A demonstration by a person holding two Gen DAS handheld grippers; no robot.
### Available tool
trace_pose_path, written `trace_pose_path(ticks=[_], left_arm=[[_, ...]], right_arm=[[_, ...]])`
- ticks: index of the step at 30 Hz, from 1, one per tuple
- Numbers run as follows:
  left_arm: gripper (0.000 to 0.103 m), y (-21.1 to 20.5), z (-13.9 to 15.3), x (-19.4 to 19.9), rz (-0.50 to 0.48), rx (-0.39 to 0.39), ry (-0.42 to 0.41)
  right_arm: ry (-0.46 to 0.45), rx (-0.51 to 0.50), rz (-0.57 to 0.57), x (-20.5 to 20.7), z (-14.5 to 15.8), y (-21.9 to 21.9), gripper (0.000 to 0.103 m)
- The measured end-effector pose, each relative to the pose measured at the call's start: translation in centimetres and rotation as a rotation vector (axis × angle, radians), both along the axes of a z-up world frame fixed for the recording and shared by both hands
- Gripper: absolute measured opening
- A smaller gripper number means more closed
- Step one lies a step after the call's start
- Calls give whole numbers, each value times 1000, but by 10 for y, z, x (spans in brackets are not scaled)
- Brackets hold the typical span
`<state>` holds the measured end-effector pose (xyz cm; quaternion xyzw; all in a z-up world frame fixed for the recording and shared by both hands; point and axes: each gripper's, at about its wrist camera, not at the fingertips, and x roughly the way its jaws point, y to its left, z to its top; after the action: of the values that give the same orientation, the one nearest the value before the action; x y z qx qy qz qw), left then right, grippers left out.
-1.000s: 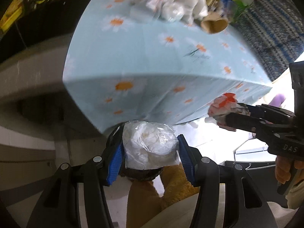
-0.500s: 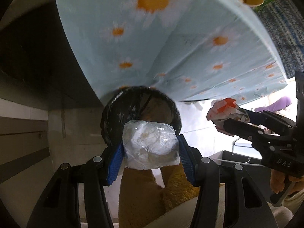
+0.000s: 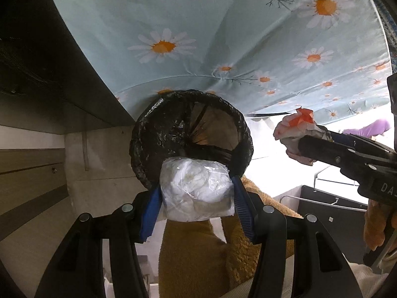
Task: Collect trash
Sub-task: 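Carry the plastic bag and red wrapper down over the black trash bin, then open both grippers to drop the bag and wrapper into the bin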
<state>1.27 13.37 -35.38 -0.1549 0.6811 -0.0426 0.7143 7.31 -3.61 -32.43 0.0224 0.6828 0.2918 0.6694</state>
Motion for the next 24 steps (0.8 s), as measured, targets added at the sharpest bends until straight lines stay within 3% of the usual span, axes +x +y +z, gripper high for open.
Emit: trace_pose_path(ticks=[6,8,9,10,24], left_arm=[[54,-3,1,6,14,-16,11],[63,-2,2,9,26,-11,15],[75,-1,2,10,35,-10,16],[80,0,3,10,42,-9,14],[80,3,11,15,47,-5,6]], right_arm=[[6,14,-27,8,-2,0,48],[20,25,-43,10,0,-1,51],[29,35,-56,11,-1,-4,57],[34,40,-63,13,0,-5,61],[21,45,-115,18,13,-20,63]])
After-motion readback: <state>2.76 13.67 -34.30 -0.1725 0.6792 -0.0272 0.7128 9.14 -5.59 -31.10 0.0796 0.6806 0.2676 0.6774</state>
